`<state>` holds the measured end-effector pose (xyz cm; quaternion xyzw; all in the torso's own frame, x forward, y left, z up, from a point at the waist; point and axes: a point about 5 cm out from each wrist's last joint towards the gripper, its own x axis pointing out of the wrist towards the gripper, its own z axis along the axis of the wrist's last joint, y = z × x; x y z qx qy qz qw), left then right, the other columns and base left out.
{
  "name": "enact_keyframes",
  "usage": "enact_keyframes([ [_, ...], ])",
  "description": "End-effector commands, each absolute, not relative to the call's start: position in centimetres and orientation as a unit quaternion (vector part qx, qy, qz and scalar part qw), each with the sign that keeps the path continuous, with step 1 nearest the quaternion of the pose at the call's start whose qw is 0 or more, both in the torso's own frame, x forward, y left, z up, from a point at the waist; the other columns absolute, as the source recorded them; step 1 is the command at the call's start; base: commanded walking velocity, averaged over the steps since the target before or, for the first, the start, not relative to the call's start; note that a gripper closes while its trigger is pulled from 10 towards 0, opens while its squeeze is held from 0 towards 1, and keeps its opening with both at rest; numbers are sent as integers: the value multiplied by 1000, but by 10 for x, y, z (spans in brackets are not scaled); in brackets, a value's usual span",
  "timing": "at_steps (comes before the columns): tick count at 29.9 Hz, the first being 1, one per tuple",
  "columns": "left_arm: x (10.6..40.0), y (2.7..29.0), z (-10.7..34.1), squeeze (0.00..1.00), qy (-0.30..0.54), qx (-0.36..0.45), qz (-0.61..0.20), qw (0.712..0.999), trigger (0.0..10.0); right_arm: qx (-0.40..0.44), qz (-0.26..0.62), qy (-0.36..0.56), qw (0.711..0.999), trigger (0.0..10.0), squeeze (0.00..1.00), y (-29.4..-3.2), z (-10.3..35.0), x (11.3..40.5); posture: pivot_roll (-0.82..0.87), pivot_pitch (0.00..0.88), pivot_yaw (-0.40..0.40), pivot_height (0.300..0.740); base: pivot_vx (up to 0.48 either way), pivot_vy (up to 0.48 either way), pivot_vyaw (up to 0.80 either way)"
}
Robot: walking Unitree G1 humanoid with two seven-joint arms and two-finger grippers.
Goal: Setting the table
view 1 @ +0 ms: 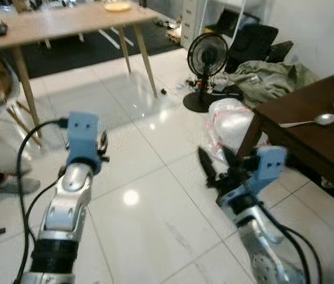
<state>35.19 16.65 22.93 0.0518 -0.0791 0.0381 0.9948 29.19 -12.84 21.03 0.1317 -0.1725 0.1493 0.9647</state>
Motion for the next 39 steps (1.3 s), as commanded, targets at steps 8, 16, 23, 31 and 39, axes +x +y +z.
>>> enact_keyframes([
  [8,351,174,222,0,-68,57,49,995,10000,133,153,-167,965,10000,0,-123,207,292,3,120,80,740,480,0,0],
  [16,352,173,222,0,-69,58,49,995,10000,133,153,-167,965,10000,0,-123,207,293,6,119,81,740,480,0,0],
  [23,351,173,222,0,-69,58,48,995,10000,133,151,-166,965,10000,0,-123,206,293,6,119,81,740,480,0,0],
  [31,352,173,222,0,-70,59,46,995,10000,129,151,-168,966,10000,0,-123,206,293,9,124,84,740,480,0,0],
  [39,350,170,216,0,-62,62,28,996,10000,110,135,-166,971,10000,0,-125,203,294,9,124,84,740,480,0,0],
])
